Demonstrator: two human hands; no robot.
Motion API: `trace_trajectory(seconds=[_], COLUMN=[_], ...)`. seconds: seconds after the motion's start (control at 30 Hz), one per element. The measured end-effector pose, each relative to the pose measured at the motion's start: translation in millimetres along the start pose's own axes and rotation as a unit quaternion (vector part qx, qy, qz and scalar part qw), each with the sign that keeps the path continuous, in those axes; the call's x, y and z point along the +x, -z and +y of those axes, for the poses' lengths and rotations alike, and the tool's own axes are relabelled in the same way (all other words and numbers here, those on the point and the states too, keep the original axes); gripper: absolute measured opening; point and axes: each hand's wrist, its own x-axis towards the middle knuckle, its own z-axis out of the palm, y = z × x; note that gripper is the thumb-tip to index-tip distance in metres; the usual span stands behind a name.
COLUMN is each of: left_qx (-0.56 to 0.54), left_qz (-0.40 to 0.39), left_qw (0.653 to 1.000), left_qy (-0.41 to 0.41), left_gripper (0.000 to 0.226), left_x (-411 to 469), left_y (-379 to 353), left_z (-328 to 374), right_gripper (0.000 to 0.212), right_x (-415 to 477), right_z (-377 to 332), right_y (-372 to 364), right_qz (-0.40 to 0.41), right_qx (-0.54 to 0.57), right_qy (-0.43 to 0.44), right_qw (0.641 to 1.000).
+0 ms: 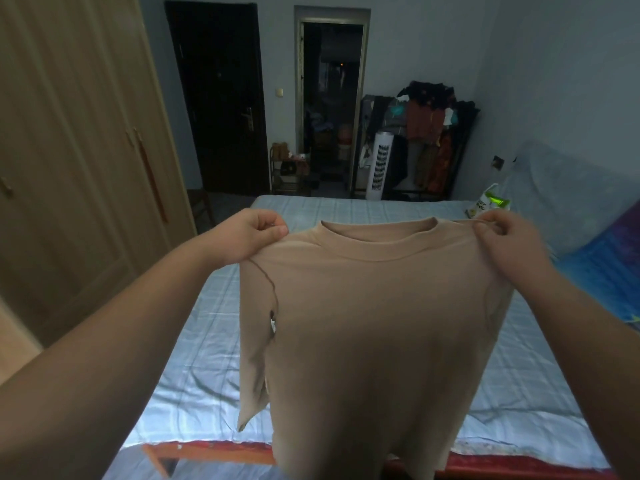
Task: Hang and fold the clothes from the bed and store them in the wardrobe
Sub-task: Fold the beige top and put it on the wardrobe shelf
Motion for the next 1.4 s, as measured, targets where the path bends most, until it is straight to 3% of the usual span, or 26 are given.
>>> trace_trajectory(seconds=[0.17,0.27,0.33,0.4,0.53,0.67,0.73,0.83,0.97,1.07,1.23,1.4], left_qx=[-0.007,0.059,0.097,0.099,0.105,0.038,0.030,0.018,-0.141,-0.176,-0.085,0.033], left_qz=[0.038,0.106,0.170,0.203,0.089,0.003,0.005,0.112,0.187,0.202,0.257,0.315], left_qw=[0.999,0.992,0.980,0.974,0.988,0.991,0.988,0.978,0.970,0.963,0.960,0.948], left_qy=[0.021,0.032,0.030,-0.003,-0.072,-0.125,-0.151,-0.173,-0.068,0.010,0.067,0.027], left_gripper=[0.026,0.024,0.024,0.023,0.027,0.029,0.019,0.016,0.029,0.031,0.034,0.032], left_x=[9,17,20,18,12,8,8,16,34,55,97,137], left_y=[1,-8,-18,-23,-15,4,7,-1,-31,-57,-110,-174], left_z=[-9,-7,-2,2,5,9,13,19,31,25,21,13], right_gripper=[0.017,0.027,0.029,0.026,0.023,0.028,0.030,0.028,0.027,0.018,0.018,0.024], right_x=[-1,-5,-6,-4,-2,-4,-5,-4,5,14,33,78], right_z=[-1,-6,-8,-8,-2,10,12,11,16,31,71,142], right_y=[6,10,10,9,18,32,36,39,42,43,34,15], right_qz=[-0.043,-0.083,-0.072,-0.012,0.112,0.134,0.127,0.129,0.138,0.147,0.181,0.168], right_qx=[0.003,0.030,0.038,0.026,-0.003,-0.071,-0.099,-0.115,-0.101,-0.086,-0.128,-0.144], right_qy=[0.025,0.045,0.050,0.050,0.048,0.056,0.068,0.096,0.099,0.101,0.100,0.092], right_qw=[0.999,0.995,0.995,0.998,0.993,0.987,0.985,0.980,0.980,0.980,0.970,0.971])
